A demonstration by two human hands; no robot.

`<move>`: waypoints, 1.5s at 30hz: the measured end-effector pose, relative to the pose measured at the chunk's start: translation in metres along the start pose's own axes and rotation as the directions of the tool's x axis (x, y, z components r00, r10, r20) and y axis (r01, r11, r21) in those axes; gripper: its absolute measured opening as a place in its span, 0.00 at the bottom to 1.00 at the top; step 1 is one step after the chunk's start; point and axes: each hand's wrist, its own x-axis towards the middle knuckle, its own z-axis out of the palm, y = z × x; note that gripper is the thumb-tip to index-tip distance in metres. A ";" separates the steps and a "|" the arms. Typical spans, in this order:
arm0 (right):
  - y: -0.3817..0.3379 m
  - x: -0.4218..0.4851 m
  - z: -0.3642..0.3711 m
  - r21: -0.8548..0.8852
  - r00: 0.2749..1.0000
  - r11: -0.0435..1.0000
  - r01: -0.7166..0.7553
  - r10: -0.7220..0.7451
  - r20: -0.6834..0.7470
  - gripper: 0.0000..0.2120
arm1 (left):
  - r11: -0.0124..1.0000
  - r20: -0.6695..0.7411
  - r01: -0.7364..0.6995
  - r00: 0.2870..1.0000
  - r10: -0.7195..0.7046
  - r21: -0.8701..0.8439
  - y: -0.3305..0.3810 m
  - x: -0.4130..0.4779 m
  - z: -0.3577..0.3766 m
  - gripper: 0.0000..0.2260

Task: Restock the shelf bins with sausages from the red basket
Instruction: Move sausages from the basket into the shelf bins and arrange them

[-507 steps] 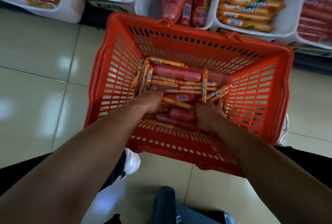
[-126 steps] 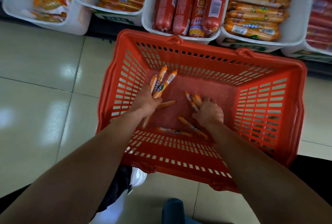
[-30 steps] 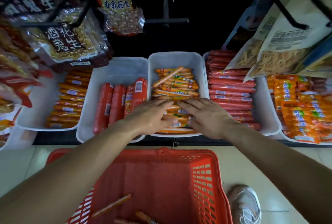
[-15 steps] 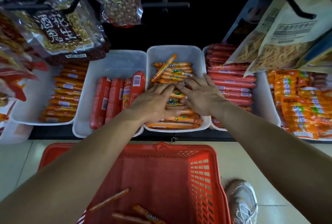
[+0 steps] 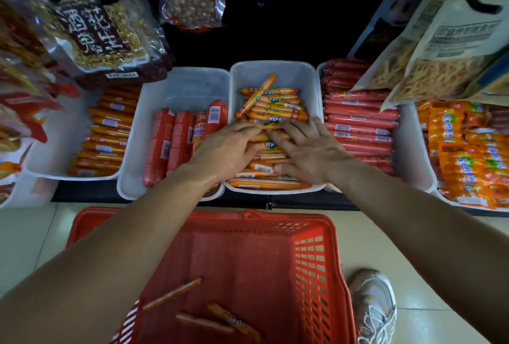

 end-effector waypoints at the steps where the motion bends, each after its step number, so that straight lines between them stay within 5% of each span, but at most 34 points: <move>1: 0.004 0.005 -0.003 -0.017 1.000 1.000 -0.020 0.020 -0.021 0.39 | 0.999 0.030 -0.020 0.999 0.019 0.034 0.000 -0.006 -0.002 0.24; 4: 0.016 0.012 -0.007 0.041 0.994 0.995 -0.087 0.089 -0.059 0.35 | 0.972 0.205 -0.056 0.979 0.008 0.227 0.000 -0.017 0.002 0.32; 9: 0.007 -0.006 -0.003 0.110 0.999 0.993 -0.039 0.035 0.031 0.33 | 0.886 0.235 -0.082 0.972 -0.031 0.456 0.001 -0.007 0.017 0.30; 15: 0.002 -0.018 -0.044 0.167 0.993 0.980 -0.112 0.102 0.065 0.32 | 0.986 0.281 0.051 0.955 -0.094 0.157 0.022 -0.025 -0.017 0.31; 19: -0.041 -0.043 -0.090 0.176 0.994 0.983 -0.057 0.040 0.098 0.29 | 0.989 0.112 0.148 0.983 -0.146 -0.012 0.035 -0.086 -0.061 0.22; 23: -0.111 -0.079 -0.103 0.255 0.996 0.965 0.057 -0.038 -0.077 0.20 | 0.975 -0.058 0.192 0.978 -0.200 -0.116 0.027 -0.176 -0.071 0.11; 27: -0.188 -0.106 -0.062 0.264 0.982 0.947 0.181 -0.191 0.012 0.17 | 0.943 0.088 0.320 0.946 -0.313 -0.091 0.001 -0.265 -0.031 0.10; 31: -0.244 -0.114 0.021 0.321 0.941 0.947 -0.015 -0.095 0.325 0.27 | 0.884 0.336 0.466 0.838 -0.429 -0.034 -0.029 -0.322 0.023 0.20; 36: -0.288 -0.118 0.113 0.395 0.859 0.901 -0.178 -0.053 0.509 0.33 | 0.853 0.471 0.521 0.751 -0.463 0.008 -0.057 -0.346 0.089 0.25; 41: -0.317 -0.101 0.158 0.317 0.920 0.942 -0.114 -0.020 0.392 0.34 | 0.842 0.479 0.534 0.722 -0.499 0.073 -0.076 -0.316 0.136 0.34; 45: -0.331 -0.093 0.173 0.249 0.951 0.968 -0.027 -0.052 0.306 0.23 | 0.836 0.486 0.528 0.698 -0.526 0.146 -0.084 -0.300 0.161 0.22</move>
